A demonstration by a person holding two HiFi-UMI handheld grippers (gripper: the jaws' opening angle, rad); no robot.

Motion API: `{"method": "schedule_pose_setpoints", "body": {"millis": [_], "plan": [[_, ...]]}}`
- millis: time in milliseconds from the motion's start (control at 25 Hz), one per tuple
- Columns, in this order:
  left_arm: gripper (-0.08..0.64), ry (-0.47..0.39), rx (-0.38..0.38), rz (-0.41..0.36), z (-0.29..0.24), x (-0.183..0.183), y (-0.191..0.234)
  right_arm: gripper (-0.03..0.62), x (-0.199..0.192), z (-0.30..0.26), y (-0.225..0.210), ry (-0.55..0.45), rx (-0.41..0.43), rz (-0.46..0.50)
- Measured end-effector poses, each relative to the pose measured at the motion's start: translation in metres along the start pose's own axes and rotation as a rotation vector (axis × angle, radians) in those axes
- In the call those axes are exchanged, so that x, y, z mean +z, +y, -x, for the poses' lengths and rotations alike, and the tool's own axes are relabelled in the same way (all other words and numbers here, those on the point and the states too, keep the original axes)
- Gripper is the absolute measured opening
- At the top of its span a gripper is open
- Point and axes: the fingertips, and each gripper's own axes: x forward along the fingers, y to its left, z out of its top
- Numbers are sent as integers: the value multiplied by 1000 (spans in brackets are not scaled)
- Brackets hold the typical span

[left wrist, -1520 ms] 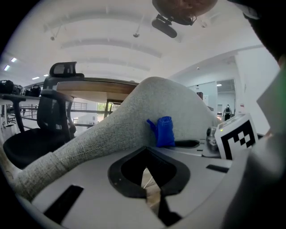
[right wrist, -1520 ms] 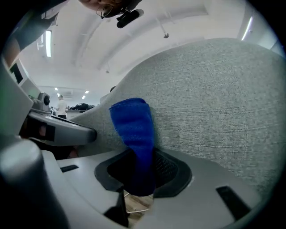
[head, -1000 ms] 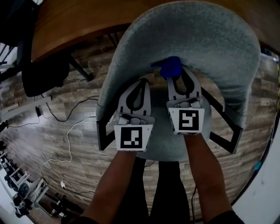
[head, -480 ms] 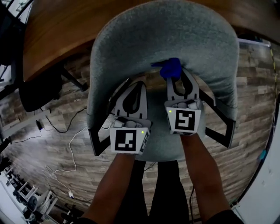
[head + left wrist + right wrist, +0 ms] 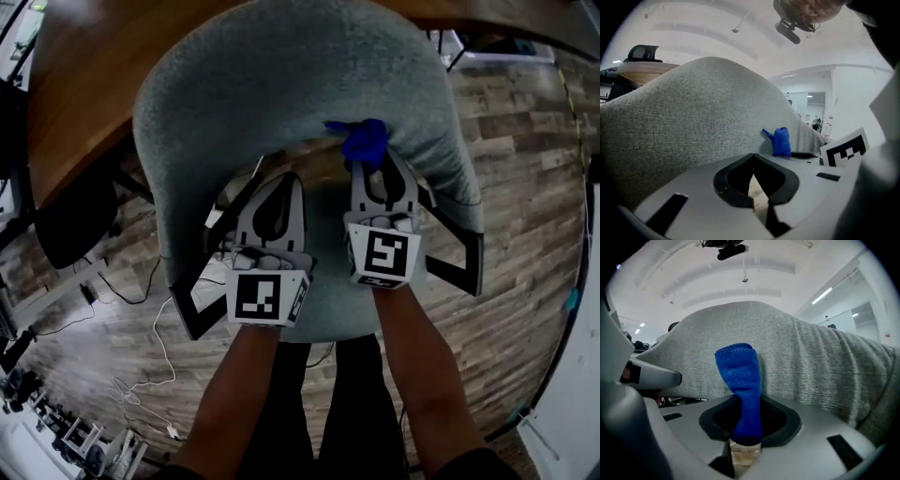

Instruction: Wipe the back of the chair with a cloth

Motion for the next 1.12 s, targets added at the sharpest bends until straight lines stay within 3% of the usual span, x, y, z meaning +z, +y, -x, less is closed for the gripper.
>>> {"method": "schedule_pose_setpoints", "body": {"millis": [680,920,1120], "plan": [[-2,38,-179,-71,-15,-13,-67,118,-19,68,-72,-26,-260,-179],[-2,47,-217,-89,-5,-17,-76,118,-23,89,-79,-32,-293,-211],[-2,71,-182,-89,14,-15,-72,118,-4,104,-71,-43,-234,-158]]}}
